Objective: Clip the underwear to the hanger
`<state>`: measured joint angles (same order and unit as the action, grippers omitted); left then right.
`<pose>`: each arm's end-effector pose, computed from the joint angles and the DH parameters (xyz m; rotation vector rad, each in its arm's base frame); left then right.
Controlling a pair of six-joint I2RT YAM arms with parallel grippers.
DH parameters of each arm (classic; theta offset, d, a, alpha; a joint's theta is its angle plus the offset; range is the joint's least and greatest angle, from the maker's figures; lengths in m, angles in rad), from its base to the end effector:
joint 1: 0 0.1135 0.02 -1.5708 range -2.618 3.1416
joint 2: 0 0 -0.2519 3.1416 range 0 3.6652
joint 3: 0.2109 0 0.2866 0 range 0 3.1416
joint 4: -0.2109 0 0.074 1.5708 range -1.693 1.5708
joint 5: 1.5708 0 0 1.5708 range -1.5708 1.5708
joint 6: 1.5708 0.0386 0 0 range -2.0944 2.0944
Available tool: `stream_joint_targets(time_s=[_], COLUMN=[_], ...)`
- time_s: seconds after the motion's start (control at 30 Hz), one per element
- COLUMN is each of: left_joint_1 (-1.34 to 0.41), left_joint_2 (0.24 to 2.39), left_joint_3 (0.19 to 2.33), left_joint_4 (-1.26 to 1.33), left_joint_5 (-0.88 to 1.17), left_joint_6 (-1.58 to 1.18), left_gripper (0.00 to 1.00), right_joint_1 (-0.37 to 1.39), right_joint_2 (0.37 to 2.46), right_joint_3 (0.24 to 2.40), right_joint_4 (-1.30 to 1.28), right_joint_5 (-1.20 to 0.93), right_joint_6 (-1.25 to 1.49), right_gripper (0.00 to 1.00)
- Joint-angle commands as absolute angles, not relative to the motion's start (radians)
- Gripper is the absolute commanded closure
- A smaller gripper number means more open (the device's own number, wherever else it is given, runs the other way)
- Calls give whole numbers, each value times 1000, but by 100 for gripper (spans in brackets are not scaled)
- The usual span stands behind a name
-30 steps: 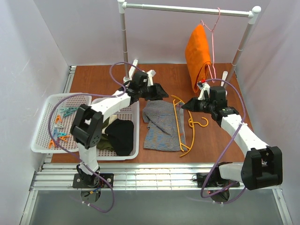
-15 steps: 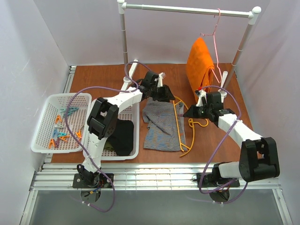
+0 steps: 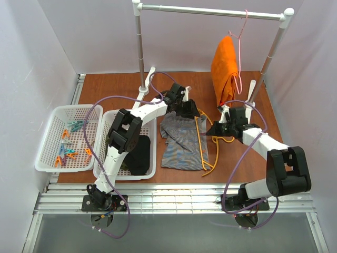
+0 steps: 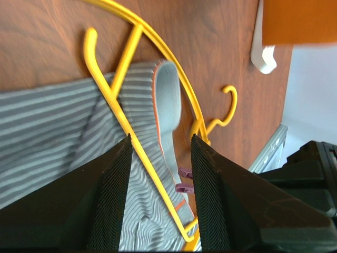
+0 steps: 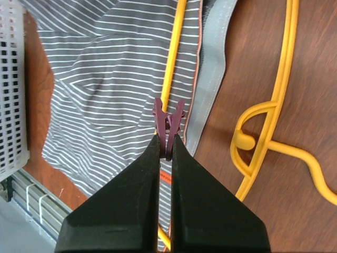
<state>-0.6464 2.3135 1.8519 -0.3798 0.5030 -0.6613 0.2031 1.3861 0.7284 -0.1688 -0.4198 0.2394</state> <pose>0.4197 -0.3400 0.1476 0.2379 2.6267 -1.1449 0.2967 0.0772 0.1569 -0.1568 2.4165 0.7083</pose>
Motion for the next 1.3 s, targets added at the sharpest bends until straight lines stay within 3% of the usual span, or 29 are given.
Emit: stream_joint_targets(time_s=[0.0, 1.27], left_joint_1=[-647, -647], left_joint_2=[2332, 2461], left_joint_3=[1910, 2026], left_joint_4=[-428, -466], left_joint_5=[485, 486], left_joint_6=[-643, -703], left_gripper=[61, 65], right_joint_1=[199, 181], right_joint_2=[1411, 1612], right_joint_3=[736, 851], right_joint_4=[-112, 71], right_joint_5=[-400, -451], right_joint_6=[219, 216], right_gripper=[99, 99])
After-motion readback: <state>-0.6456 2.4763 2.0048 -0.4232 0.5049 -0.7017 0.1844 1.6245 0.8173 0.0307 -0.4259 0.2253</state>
